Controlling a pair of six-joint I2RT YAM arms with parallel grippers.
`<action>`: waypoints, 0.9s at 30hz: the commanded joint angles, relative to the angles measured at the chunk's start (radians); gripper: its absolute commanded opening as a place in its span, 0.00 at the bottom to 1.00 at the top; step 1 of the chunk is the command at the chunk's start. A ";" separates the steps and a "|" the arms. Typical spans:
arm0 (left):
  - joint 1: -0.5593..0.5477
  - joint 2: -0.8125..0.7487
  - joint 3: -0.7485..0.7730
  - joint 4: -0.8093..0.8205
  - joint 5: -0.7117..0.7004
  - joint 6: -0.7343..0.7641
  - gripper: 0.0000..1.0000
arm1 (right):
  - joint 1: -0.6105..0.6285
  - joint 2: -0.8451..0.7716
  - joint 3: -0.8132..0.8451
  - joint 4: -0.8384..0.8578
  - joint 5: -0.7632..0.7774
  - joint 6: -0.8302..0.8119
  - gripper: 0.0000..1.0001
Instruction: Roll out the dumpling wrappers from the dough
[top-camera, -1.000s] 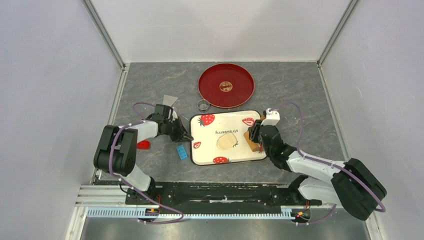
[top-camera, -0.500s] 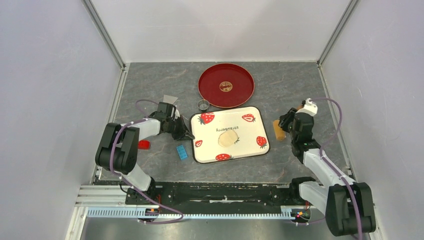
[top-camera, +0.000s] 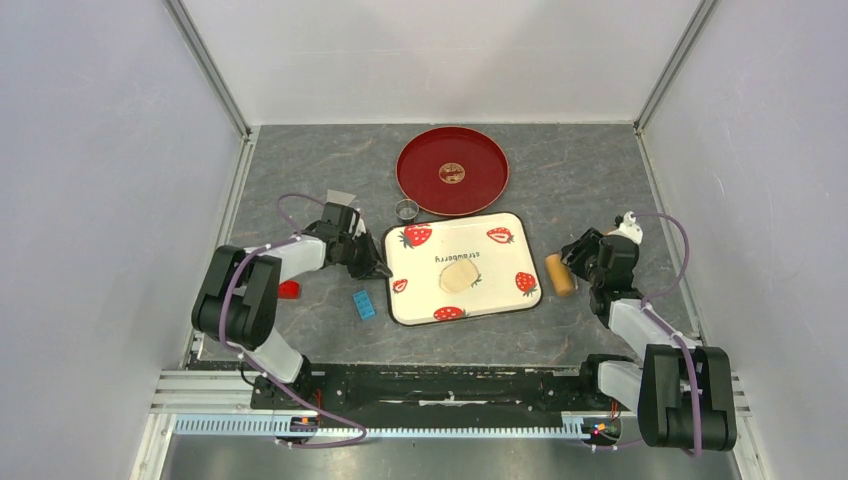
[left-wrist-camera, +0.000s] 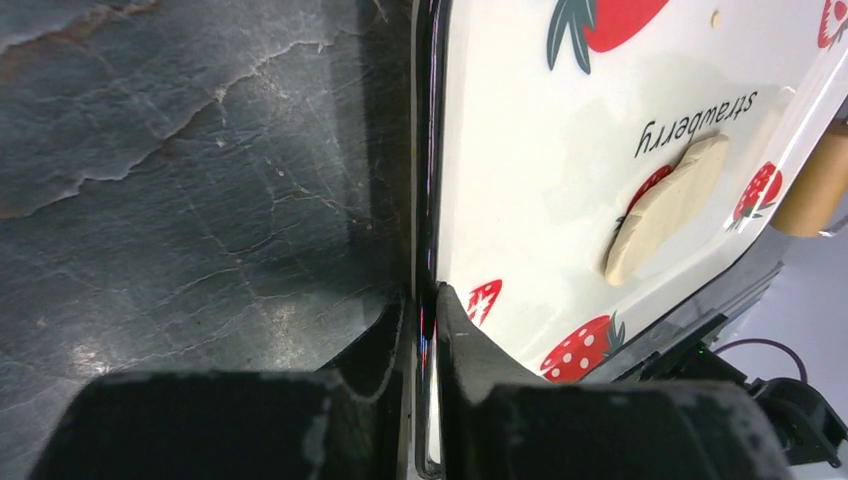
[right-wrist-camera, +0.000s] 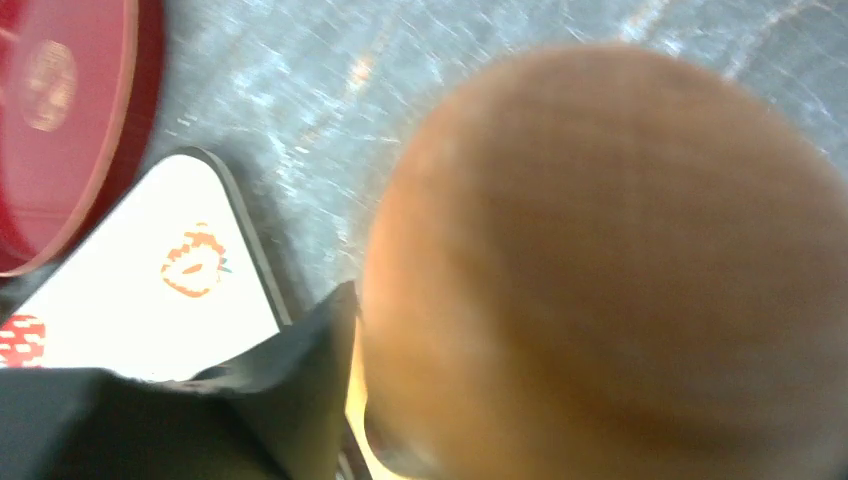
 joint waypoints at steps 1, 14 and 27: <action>-0.025 -0.020 -0.041 -0.068 -0.107 0.035 0.17 | -0.007 0.006 -0.011 -0.112 0.067 -0.010 0.60; -0.028 -0.173 0.105 -0.166 -0.211 0.055 0.68 | -0.007 -0.051 -0.002 -0.208 0.081 0.038 0.90; -0.025 0.200 0.575 -0.231 -0.221 0.030 0.64 | -0.006 -0.078 0.160 -0.353 0.062 -0.064 0.97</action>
